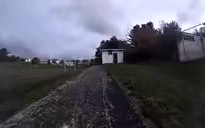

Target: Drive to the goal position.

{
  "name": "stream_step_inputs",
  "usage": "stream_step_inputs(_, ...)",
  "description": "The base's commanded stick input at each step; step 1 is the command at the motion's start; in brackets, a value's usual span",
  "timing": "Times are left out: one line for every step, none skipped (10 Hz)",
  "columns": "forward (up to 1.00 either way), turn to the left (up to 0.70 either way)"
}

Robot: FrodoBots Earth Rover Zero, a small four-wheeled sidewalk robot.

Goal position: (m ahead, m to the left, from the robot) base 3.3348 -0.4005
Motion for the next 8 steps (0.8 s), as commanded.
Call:
stream_step_inputs(0.60, 0.00)
stream_step_inputs(0.60, 0.00)
stream_step_inputs(0.60, 0.00)
stream_step_inputs(0.60, 0.00)
stream_step_inputs(0.60, 0.00)
stream_step_inputs(0.60, 0.00)
stream_step_inputs(0.60, 0.00)
stream_step_inputs(0.60, 0.00)
